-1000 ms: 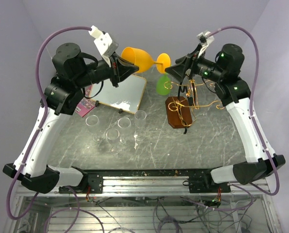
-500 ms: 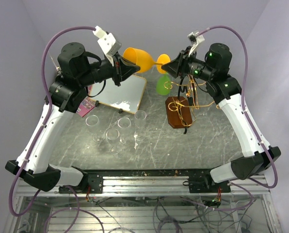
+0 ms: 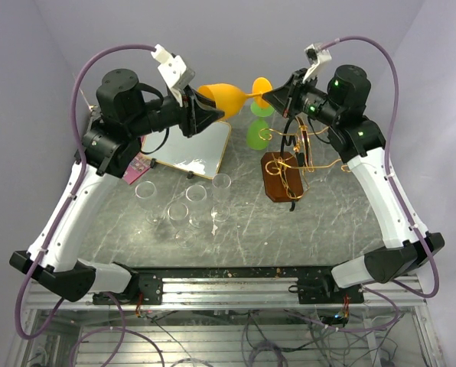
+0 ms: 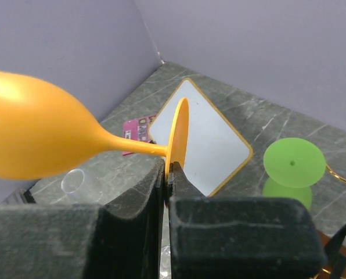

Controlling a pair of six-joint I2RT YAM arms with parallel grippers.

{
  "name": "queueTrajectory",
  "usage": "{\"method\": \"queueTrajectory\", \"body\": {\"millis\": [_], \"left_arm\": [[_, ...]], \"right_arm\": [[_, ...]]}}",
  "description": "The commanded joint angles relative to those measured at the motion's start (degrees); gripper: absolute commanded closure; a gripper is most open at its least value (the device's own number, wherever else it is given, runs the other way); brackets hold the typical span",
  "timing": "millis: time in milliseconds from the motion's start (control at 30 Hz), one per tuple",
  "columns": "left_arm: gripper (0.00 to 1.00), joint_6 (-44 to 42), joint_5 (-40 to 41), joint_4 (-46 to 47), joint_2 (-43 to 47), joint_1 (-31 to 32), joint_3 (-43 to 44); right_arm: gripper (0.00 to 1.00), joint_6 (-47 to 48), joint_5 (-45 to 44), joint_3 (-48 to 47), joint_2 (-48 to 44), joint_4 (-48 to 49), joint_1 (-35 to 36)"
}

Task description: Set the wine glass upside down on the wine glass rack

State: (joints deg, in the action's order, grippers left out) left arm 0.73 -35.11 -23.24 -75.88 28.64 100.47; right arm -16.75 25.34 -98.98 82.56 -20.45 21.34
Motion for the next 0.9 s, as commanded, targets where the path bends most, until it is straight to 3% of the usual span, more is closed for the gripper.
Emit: {"method": "queueTrajectory", "body": {"millis": [0, 133, 333, 667, 867], "left_arm": [[0.55, 1.2, -2.1, 4.3, 0.8, -0.9, -1.8], [0.25, 2.3, -3.4, 4.0, 2.0, -1.4, -3.3], [0.09, -2.7, -1.4, -1.5, 5.3, -1.7, -4.7], [0.04, -17.0, 3.1, -11.0, 10.8, -1.7, -8.4], [0.04, -20.5, 2.4, -13.1, 12.1, -1.7, -10.1]], "right_arm": [[1.0, 2.3, -4.5, -1.7, -0.2, -1.4, -0.6], [1.0, 4.0, -7.3, -1.3, -0.9, -1.3, -3.2], [1.0, 11.0, -15.5, 0.7, -3.9, 0.7, -8.1], [1.0, 23.3, -31.4, 1.6, -8.0, 3.0, -18.8], [1.0, 33.8, -44.1, 0.4, -8.2, 4.1, -20.8]]}}
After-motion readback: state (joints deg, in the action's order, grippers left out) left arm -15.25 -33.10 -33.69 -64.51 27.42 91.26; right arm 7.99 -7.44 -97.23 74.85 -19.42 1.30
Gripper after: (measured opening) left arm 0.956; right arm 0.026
